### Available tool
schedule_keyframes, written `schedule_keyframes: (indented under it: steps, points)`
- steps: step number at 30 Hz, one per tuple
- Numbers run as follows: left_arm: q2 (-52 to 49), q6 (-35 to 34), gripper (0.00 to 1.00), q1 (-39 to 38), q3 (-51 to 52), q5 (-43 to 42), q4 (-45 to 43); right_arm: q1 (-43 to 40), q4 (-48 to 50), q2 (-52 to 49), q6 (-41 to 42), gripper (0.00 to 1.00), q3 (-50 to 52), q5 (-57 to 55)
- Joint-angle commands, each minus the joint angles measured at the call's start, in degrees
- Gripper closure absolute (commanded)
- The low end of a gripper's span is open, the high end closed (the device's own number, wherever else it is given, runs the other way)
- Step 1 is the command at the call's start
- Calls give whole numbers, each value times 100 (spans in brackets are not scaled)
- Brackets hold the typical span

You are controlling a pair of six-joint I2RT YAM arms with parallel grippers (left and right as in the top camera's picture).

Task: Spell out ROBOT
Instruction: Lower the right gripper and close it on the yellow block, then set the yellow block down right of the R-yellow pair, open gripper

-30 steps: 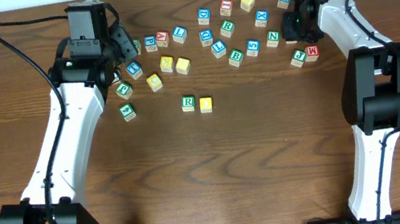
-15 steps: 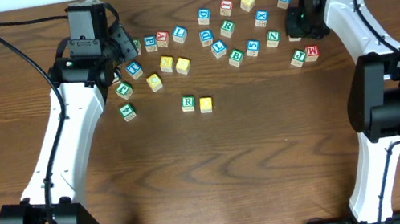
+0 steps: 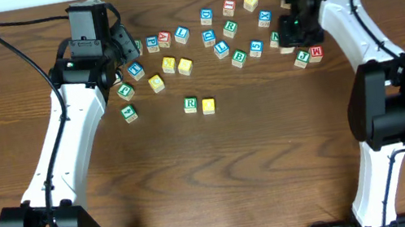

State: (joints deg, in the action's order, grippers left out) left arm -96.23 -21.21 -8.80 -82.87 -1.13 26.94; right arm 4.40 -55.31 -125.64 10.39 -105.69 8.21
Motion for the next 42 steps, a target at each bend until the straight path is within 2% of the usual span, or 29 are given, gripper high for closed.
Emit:
schedule_keyframes:
  steps: [1,7,11,16,24,42]
  points:
    - [9,-33,51,0,-72,55,20,417,-269,289,-35,82,-42,313]
    - [9,-33,51,0,-72,55,20,1040,-791,275,-15,83,-35,223]
    - [9,-33,50,0,-72,55,22,1408,-935,271,229,82,125,-306]
    - [9,-33,50,0,-72,50,22,1554,-852,271,431,80,551,-518]
    - [9,-33,50,0,-72,52,24,1587,-387,271,546,82,1062,-577]
    - [9,-33,50,0,-72,52,70,1657,-157,275,756,61,1272,-682]
